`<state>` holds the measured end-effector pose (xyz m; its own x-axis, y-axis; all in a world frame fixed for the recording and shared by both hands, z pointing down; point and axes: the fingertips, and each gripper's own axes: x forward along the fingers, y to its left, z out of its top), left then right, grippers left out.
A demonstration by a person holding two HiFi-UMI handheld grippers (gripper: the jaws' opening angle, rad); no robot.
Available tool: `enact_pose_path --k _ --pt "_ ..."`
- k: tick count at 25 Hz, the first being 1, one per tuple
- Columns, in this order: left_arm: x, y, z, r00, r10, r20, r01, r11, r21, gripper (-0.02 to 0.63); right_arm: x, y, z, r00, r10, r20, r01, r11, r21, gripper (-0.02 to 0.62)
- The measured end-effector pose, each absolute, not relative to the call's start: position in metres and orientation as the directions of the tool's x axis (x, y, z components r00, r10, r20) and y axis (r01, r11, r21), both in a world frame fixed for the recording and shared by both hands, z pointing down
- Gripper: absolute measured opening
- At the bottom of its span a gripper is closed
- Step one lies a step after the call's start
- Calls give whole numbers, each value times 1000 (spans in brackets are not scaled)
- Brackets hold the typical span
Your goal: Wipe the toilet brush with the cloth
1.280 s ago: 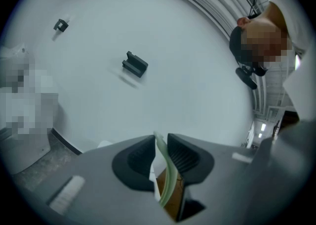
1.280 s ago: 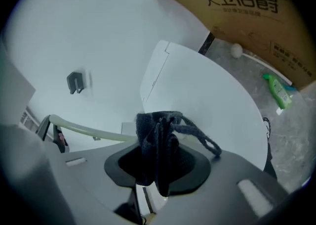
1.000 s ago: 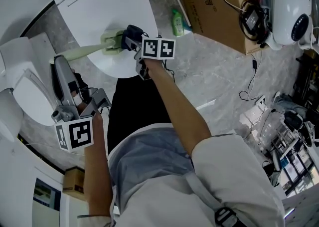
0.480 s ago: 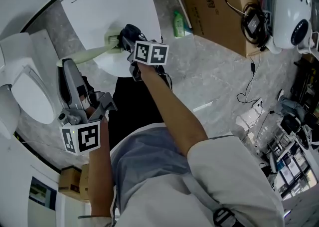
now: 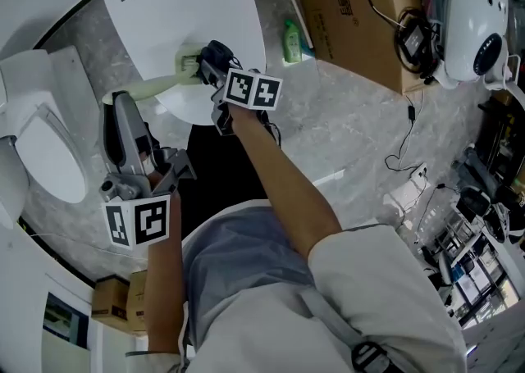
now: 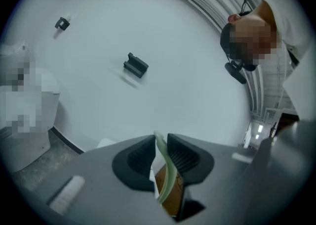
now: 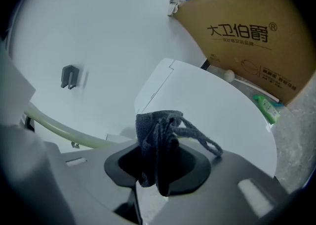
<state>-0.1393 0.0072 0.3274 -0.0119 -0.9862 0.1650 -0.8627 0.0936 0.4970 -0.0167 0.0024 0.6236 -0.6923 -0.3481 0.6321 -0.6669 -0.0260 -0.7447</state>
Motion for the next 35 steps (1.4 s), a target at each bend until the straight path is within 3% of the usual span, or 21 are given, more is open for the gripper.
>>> enact_pose_path --k 35 --pt "-137 5 320 35 -985 169 -870 54 490 0 -17 21 522 -787 -223 576 -612 162 -774 109"
